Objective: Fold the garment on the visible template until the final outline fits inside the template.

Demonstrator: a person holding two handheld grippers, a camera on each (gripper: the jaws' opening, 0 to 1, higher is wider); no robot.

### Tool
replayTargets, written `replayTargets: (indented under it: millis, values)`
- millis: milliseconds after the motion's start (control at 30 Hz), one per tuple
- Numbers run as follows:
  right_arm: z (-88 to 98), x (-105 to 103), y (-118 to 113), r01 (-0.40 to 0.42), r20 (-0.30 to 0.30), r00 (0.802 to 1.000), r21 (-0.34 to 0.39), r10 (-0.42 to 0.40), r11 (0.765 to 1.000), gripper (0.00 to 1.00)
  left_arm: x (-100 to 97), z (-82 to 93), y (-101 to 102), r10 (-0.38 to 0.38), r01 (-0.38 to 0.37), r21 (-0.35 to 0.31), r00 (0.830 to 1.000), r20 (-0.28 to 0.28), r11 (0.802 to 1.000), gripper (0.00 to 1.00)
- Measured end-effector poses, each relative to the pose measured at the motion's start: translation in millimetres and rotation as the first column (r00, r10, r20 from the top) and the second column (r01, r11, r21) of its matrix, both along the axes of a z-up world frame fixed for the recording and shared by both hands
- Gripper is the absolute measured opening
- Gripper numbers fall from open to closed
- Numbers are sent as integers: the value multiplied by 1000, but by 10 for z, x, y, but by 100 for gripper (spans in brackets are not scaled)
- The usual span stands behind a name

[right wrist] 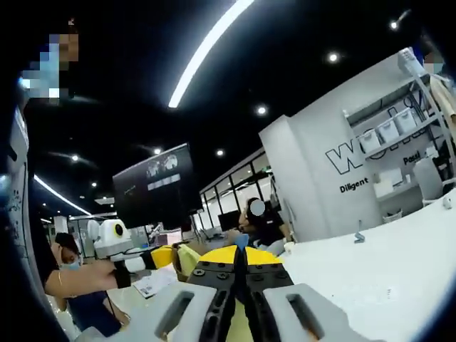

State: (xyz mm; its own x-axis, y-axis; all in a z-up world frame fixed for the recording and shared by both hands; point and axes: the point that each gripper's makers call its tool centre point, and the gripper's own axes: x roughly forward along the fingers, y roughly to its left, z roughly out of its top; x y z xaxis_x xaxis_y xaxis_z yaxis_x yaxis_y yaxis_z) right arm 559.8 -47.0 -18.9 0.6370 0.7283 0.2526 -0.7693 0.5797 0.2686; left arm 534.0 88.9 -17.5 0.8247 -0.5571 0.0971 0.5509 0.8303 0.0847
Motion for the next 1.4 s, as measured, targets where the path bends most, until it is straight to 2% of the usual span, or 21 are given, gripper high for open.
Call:
replayTargets:
  millis: [100,167,300,533,600,800,900,1033,1100,1200,1267,1300,1400]
  values:
    - [332,-84,-21,-5,66,998,33,3,999,0,-34,282,46,9,-7,-23,998,62,1000,1]
    - [482,-126,-38,-17,79,997,66,12,998,0,-63,388,60,10,-8,-29,997,81,1000,1]
    - [839,-305,-75,-25,157,988,96,10,995,0,-185,675,47,4,5,-60,990,141,998,1]
    - [1183,-478,-118,-45,257,966,131,10,990,0,-322,1011,72,-1,17,-66,971,237,998,1]
    - [1219,-518,-98,-36,296,955,94,7,995,0,-385,1066,86,0,13,-49,966,260,999,1]
    - [1093,-642,-18,-54,286,957,58,36,997,0,-533,983,205,25,-6,-82,971,238,997,1]
    - [953,-692,4,-64,263,963,39,51,997,0,-544,837,258,38,-26,-64,978,204,998,1]
    - [702,-731,7,-66,206,977,19,61,998,0,-493,528,302,41,-34,-55,992,121,998,1]
    - [550,-722,12,-63,169,984,5,61,998,0,-599,418,244,45,-41,-45,994,98,998,1]
    - [354,-669,-16,-51,120,992,11,49,999,0,-494,218,292,43,-40,-54,998,54,998,1]
    - [299,-653,-21,-46,109,993,7,45,999,0,-451,139,283,35,-33,-50,999,35,998,1]
    - [190,-597,-24,-32,82,996,-17,33,999,0,-425,84,265,37,-36,-34,999,24,999,1]
    - [48,-502,-23,-18,56,998,-54,21,998,0,-312,-57,244,32,-32,-12,999,-5,999,2]
